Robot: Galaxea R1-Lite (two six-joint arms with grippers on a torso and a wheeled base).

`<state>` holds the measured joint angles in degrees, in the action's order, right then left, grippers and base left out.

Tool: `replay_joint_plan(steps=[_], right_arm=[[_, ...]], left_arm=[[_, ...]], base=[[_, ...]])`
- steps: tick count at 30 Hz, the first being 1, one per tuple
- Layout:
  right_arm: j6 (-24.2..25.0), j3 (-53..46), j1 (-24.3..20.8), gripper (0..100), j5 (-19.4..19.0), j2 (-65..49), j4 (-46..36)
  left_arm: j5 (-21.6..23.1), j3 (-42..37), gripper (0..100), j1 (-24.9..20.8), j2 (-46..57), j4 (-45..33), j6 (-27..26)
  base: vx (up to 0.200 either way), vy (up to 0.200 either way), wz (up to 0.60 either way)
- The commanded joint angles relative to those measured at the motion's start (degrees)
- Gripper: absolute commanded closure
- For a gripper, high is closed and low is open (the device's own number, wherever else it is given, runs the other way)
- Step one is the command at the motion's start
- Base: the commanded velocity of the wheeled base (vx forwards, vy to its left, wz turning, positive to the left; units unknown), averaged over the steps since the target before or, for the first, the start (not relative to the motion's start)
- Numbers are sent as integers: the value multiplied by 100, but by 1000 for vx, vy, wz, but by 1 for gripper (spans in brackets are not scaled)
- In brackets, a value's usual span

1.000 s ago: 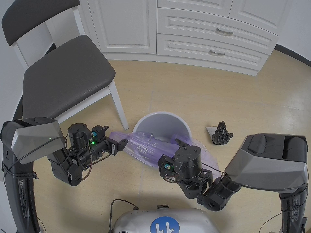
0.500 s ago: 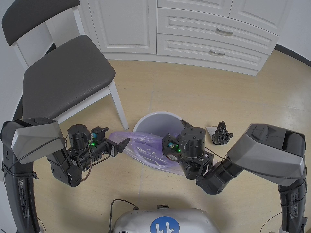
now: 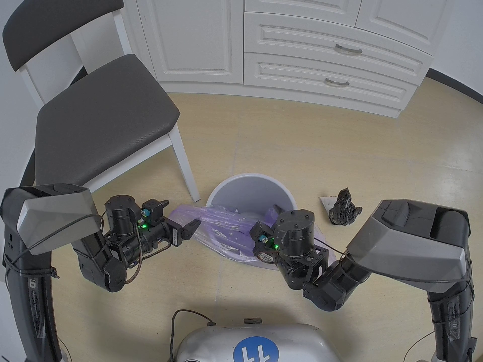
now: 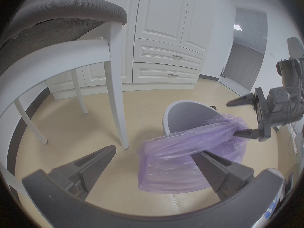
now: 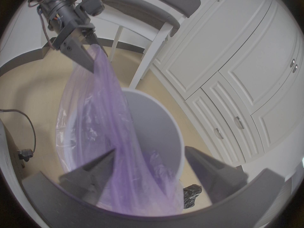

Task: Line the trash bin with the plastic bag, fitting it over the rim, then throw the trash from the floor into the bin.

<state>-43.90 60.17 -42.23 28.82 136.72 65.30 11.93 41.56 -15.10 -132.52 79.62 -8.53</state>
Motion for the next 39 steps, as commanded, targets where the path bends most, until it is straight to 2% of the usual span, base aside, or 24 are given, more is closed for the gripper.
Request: replay_joint_plan(steps=[1, 6, 13, 17, 24, 26, 39], right_arm=[[66, -76, -40, 100, -8, 57, -35], [154, 30, 30, 100, -184, -75, -220], [470, 1093, 294, 100, -430, -312, -1301], [584, 1726, 391, 100, -491, -189, -1635], [646, 2473, 540, 100, -579, 118, -2013], [654, 2798, 646, 100, -790, 268, -2259], [786, 4987, 1006, 100, -799, 1419, -2742]], left_arm=[[11, -51, 0, -10, 25, 1, -8], [37, -157, 0, -1, 34, 10, -140], [907, -763, 0, 78, 165, 274, -614], [1171, -948, 0, 131, 165, 529, -799], [1180, -1009, 0, 122, 157, 537, -922], [1180, -1000, 0, 122, 165, 537, -922], [1171, -1053, 0, 113, 429, 616, -896]], base=[[0, 0, 0], [0, 0, 0], [0, 0, 0], [0, 0, 0], [0, 0, 0], [0, 0, 0], [0, 0, 0]])
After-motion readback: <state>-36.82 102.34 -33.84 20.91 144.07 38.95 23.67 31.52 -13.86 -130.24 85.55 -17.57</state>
